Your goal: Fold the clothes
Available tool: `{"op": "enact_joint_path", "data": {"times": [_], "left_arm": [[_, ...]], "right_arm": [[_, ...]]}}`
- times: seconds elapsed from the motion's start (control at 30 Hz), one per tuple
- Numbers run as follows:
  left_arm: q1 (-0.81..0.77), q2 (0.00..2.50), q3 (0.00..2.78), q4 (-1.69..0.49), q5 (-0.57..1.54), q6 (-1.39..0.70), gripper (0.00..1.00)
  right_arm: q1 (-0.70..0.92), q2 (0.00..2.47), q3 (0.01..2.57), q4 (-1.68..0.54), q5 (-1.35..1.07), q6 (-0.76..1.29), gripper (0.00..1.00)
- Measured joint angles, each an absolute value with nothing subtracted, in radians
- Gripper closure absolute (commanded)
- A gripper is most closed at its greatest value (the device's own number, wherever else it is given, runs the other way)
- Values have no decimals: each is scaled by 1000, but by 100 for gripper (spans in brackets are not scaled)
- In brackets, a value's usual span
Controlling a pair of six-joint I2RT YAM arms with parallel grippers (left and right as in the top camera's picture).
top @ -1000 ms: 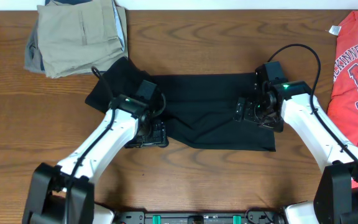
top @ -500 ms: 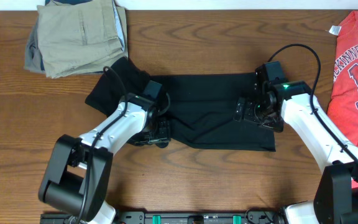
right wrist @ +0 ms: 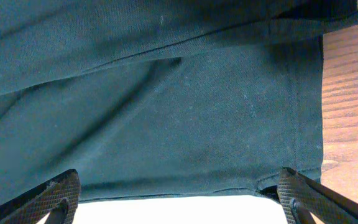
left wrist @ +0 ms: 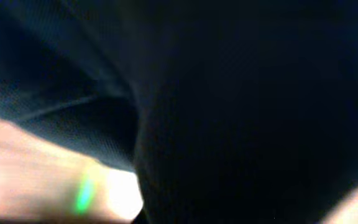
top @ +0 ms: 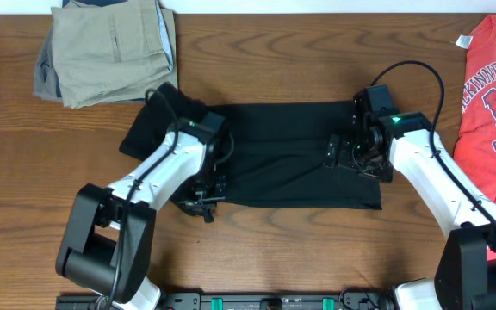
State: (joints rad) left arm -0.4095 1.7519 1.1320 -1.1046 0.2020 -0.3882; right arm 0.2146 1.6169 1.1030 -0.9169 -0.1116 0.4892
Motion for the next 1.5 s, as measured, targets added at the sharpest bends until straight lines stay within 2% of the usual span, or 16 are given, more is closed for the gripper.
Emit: {"op": "enact_joint_path", "data": {"times": [0.13, 0.3, 0.33, 0.37, 0.4, 0.67, 0.8, 1.0, 1.27, 1.5], "left_arm": [[-410, 1742, 1246, -1146, 203, -325, 94], [-410, 1736, 1271, -1013, 203, -279, 93], [-410, 1738, 1271, -986, 202, -275, 85], [-410, 1742, 1271, -950, 203, -270, 71], [-410, 1750, 1271, -913, 203, -262, 64], [-410, 1880, 1271, -653, 195, -236, 64], [-410, 1904, 1271, -629, 175, -234, 65], [-406, 1874, 1271, -714, 167, -234, 64], [-402, 1647, 1271, -905, 155, -249, 60], [-402, 1622, 1216, -962, 154, -363, 59]], "right_arm": [[215, 1617, 1103, -916, -112, 489, 1], [215, 1617, 1103, -918, -112, 489, 1], [215, 1617, 1103, -918, -112, 489, 1], [215, 1617, 1103, -921, -112, 489, 1], [215, 1617, 1103, -922, -112, 489, 1], [215, 1617, 1103, -935, -112, 489, 1], [215, 1617, 1103, -948, -112, 489, 1], [215, 1617, 1103, -948, -112, 489, 1], [215, 1617, 1102, -933, -112, 489, 1], [215, 1617, 1102, -926, -112, 489, 1]]}}
